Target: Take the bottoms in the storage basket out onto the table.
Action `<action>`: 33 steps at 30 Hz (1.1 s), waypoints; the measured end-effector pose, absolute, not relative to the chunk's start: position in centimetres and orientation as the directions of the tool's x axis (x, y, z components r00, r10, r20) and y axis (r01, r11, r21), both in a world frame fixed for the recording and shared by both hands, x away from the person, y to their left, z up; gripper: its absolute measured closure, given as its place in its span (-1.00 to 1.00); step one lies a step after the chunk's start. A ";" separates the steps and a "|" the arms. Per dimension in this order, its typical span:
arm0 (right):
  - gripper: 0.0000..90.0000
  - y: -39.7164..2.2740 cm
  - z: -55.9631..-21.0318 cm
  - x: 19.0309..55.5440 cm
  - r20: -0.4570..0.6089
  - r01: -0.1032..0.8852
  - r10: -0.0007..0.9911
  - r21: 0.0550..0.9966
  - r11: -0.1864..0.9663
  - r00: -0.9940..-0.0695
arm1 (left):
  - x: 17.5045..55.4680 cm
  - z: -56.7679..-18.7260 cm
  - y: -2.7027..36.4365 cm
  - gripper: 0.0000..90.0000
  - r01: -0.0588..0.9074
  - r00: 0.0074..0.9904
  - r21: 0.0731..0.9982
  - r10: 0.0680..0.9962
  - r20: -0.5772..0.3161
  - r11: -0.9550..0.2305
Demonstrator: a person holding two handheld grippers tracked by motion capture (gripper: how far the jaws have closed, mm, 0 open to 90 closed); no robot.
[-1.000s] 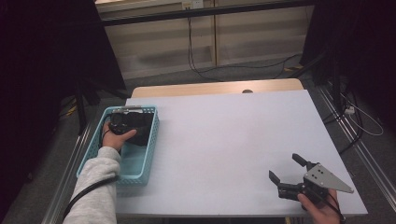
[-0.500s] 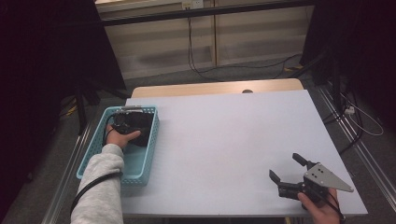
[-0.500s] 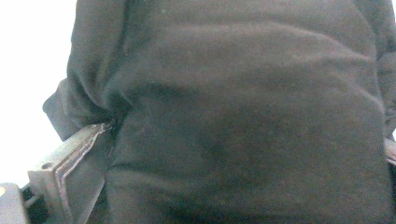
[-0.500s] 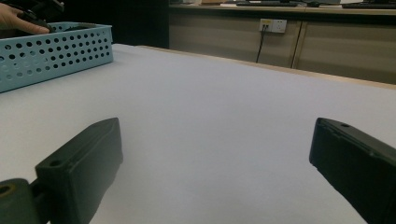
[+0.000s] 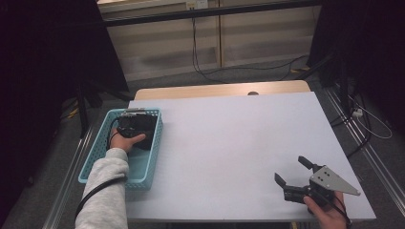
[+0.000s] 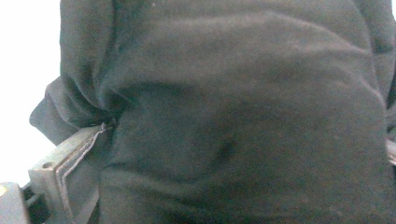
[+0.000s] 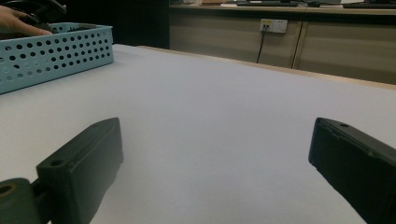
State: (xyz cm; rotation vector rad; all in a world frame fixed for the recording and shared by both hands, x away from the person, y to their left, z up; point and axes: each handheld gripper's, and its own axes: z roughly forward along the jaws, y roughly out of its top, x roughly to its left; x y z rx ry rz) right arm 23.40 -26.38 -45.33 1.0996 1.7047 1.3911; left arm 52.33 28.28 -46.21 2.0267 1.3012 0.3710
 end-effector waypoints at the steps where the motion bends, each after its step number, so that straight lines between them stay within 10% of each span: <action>1: -0.95 -26.4 -45.3 23.4 0.013 0.194 0.907 0.978 0.076 -0.421 | 52.3 -46.2 28.3 -0.98 0.684 0.455 0.683 0.882 -0.124 -0.257; 9: -0.95 -26.4 -45.3 23.5 0.014 0.191 0.908 0.979 0.073 -0.418 | 52.1 -46.3 28.2 -0.92 0.674 0.449 0.700 0.883 -0.138 -0.233; 23: -0.95 -26.4 -45.3 23.5 0.013 0.192 0.906 0.979 0.075 -0.422 | 51.8 -45.3 27.9 0.05 0.733 0.446 0.653 0.860 -0.247 -0.192; 33: -0.94 -26.4 -45.3 23.5 0.016 0.190 0.906 0.979 0.072 -0.422 | 51.7 -44.8 27.9 0.29 0.774 0.449 0.602 0.841 -0.302 -0.197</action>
